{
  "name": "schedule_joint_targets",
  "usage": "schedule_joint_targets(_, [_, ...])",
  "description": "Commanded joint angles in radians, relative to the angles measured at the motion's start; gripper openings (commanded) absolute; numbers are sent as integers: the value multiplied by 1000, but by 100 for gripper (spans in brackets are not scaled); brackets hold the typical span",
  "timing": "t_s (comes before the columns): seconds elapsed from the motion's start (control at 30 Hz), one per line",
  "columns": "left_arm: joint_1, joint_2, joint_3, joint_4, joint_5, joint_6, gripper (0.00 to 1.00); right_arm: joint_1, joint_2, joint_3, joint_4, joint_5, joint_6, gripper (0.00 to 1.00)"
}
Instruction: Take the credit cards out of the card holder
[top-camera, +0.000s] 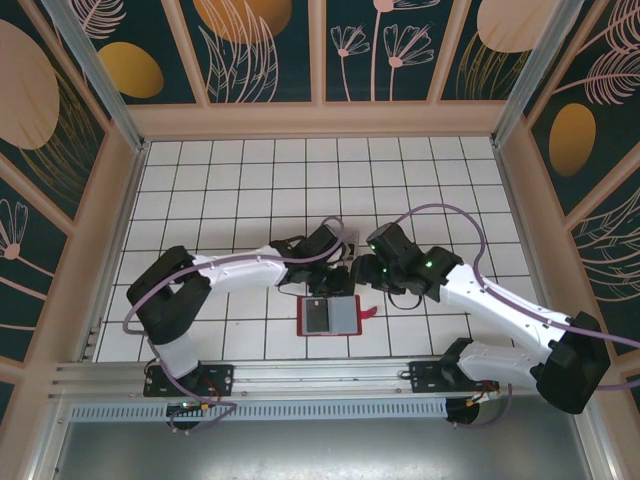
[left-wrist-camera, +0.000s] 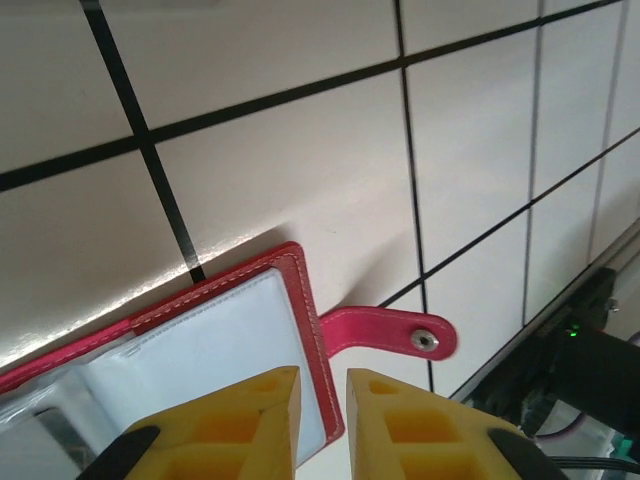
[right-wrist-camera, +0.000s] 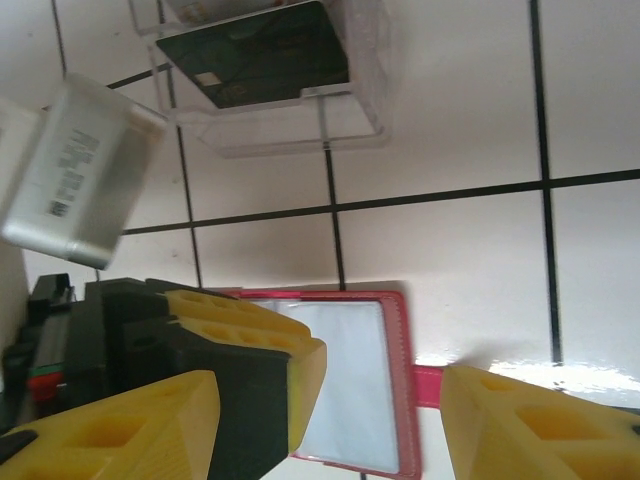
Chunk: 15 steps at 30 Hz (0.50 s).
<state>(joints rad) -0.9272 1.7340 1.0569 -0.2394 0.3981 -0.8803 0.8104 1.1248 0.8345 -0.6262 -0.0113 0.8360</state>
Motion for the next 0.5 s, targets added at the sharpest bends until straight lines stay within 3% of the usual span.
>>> schedule_joint_targets(0.0, [33,-89,-54,-13,-41,14,21,-7,0,4,60,-61,-4,60])
schedule_joint_targets(0.23, [115,-219,-219,-1,-57,12,21,-1,47,-37,162,-192,1,56])
schedule_joint_targets(0.47, [133,-266,-313,-8,-67,7,21,27,142,-60,232,-262,-1,52])
